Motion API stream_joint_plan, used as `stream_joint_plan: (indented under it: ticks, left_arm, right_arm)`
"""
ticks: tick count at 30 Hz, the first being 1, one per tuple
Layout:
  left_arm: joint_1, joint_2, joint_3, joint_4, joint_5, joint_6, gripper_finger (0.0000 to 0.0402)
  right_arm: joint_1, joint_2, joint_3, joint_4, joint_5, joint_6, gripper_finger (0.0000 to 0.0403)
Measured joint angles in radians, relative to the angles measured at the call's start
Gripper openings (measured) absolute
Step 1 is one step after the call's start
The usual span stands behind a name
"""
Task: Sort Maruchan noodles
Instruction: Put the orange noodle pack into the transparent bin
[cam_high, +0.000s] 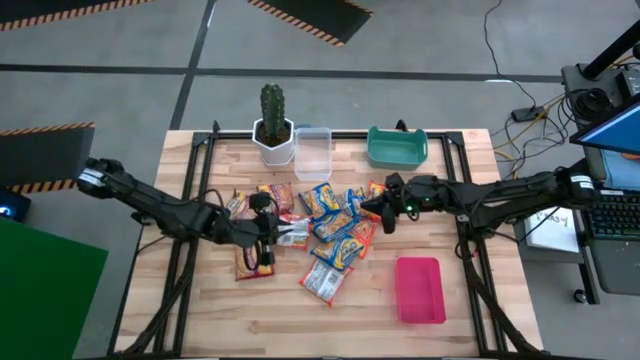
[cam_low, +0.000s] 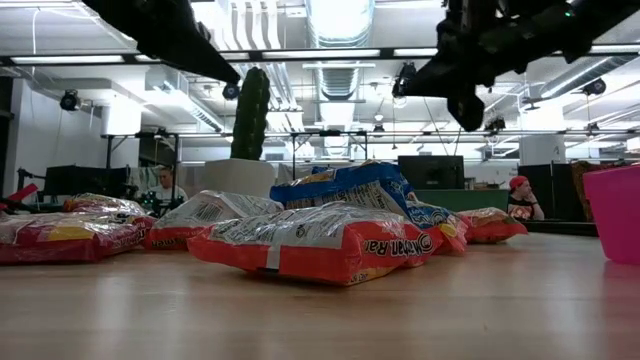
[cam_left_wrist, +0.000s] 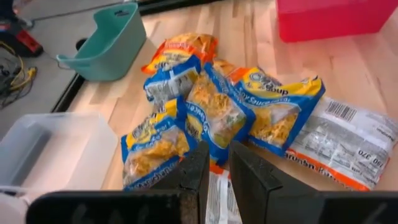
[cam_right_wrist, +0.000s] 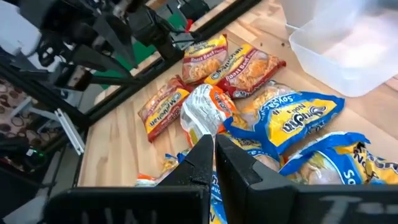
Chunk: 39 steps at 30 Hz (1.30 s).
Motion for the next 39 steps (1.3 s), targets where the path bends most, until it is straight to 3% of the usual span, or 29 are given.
stream_joint_plan:
  ticks: [16, 23, 29, 35, 39]
  left_arm:
    - [0.001, -0.077, 0.000, 0.062, 0.043, 0.242, 0.0045]
    - [0.002, -0.078, 0.000, 0.064, 0.041, 0.288, 0.0045]
    - [0.002, -0.078, 0.006, 0.067, 0.040, 0.311, 0.0045]
    - [0.002, -0.079, 0.045, 0.060, 0.039, 0.340, 0.0045]
    - [0.002, -0.079, 0.065, 0.041, 0.039, 0.335, 0.0045]
  right_arm:
    - [0.000, 0.183, 0.168, -0.045, -0.037, -0.052, 0.0009]
    - [0.002, 0.176, 0.187, -0.054, -0.081, -0.050, 0.0009]
    - [0.004, 0.170, 0.198, -0.052, -0.081, 0.045, 0.0011]
    - [0.012, 0.181, 0.198, -0.049, -0.084, 0.056, 0.0051]
    - [0.011, 0.183, 0.198, -0.043, -0.002, 0.057, 0.0099]
